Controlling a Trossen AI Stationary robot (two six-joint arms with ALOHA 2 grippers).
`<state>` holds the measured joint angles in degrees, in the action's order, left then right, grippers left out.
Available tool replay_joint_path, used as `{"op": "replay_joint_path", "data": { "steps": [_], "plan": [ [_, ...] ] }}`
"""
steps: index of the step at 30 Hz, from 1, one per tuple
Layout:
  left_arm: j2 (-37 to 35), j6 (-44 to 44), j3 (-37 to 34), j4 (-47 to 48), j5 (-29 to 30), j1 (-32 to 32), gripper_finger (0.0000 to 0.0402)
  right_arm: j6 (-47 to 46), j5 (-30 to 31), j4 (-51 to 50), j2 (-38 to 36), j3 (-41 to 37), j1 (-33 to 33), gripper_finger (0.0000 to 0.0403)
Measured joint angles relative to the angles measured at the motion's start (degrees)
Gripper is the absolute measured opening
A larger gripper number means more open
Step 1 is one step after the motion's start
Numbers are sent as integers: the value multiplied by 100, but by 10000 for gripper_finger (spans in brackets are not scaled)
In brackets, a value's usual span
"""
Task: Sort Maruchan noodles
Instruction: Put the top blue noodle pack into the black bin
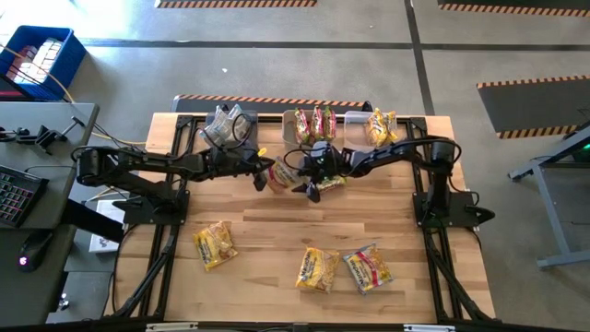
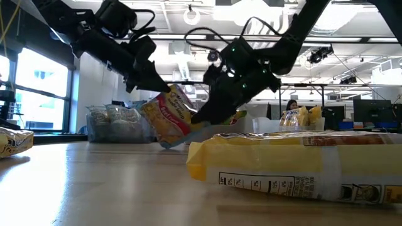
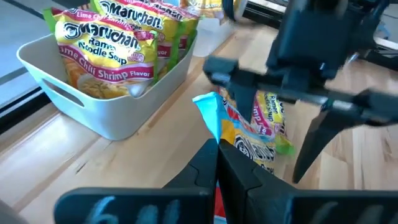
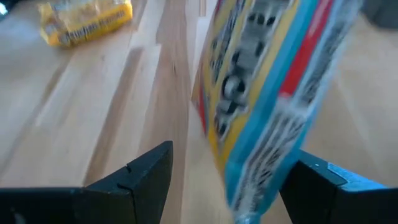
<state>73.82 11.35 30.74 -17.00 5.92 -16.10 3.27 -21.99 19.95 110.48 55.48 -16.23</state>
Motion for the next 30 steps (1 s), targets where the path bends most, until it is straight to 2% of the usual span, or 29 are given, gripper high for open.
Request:
{"op": "replay_joint_path", "data": {
  "steps": [9,13,23,25,30],
  "plan": [
    [0,0,0,-6,216,2,0,367,-1,313,266,-2,-28,237],
    [0,0,0,-8,236,4,0,451,-40,345,265,-2,-28,193],
    [-55,263,-2,15,344,4,1,585,-46,499,264,-2,-39,17],
    [-151,354,-4,7,370,4,3,606,-47,548,264,-2,-39,7],
    [-743,535,2,347,298,4,26,554,-47,631,264,-2,-39,15]
  ]
}}
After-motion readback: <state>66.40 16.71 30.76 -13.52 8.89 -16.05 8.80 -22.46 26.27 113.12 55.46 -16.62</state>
